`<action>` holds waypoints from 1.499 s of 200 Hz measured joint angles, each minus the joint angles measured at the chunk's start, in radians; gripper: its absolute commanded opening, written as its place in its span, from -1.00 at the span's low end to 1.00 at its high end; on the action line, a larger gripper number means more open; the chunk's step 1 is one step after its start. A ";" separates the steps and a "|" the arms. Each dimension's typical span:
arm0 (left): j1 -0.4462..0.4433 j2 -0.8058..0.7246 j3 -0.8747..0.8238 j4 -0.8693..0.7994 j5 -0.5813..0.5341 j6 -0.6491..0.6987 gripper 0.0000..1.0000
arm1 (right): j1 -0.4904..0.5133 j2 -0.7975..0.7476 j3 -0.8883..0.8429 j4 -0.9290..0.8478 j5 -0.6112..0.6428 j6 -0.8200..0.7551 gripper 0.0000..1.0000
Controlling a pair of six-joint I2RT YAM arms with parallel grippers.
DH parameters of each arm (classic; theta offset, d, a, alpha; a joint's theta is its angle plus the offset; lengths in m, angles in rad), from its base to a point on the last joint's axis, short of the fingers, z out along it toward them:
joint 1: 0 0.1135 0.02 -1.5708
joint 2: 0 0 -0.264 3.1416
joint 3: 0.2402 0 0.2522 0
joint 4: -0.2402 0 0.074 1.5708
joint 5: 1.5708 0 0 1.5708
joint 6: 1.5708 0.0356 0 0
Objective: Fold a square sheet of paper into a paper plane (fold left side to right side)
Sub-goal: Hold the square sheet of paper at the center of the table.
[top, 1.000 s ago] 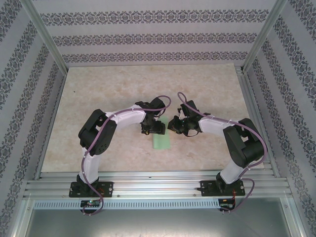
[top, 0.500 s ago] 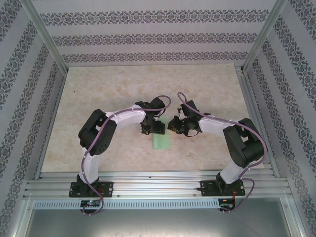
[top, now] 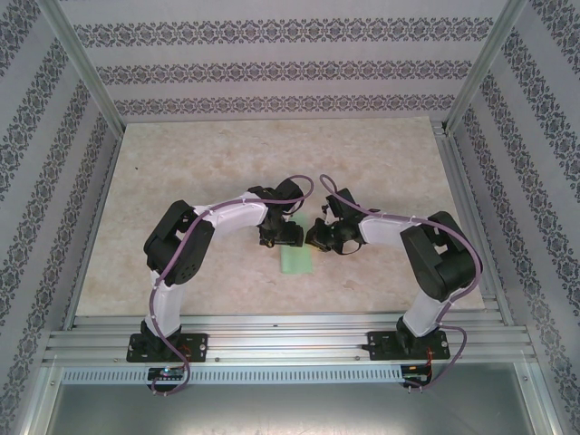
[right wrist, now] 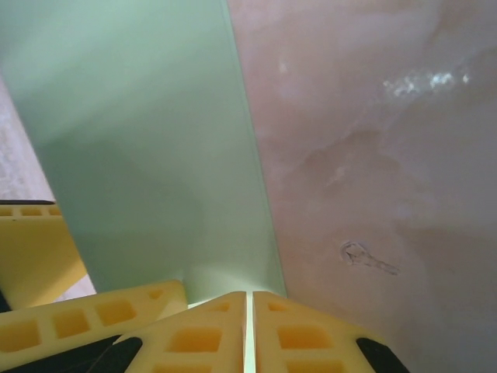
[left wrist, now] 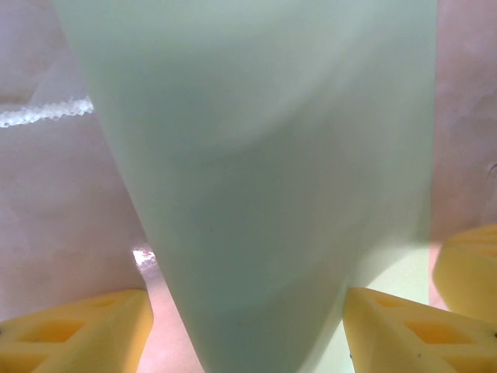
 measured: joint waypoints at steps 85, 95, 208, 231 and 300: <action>0.000 -0.003 -0.004 0.005 0.000 0.000 0.38 | 0.000 0.028 0.012 -0.027 0.006 -0.004 -0.79; 0.000 -0.005 -0.005 0.006 0.003 0.000 0.39 | 0.000 0.031 0.018 -0.035 0.005 -0.010 -0.79; 0.060 -0.225 -0.026 0.068 0.082 0.009 0.33 | 0.008 0.055 0.052 -0.062 0.011 -0.029 -0.80; 0.061 -0.259 -0.027 0.107 0.134 0.007 0.12 | 0.008 0.057 0.055 -0.068 0.011 -0.029 -0.80; 0.061 -0.146 -0.085 0.206 0.245 0.001 -0.20 | 0.008 0.060 0.062 -0.079 0.012 -0.036 -0.79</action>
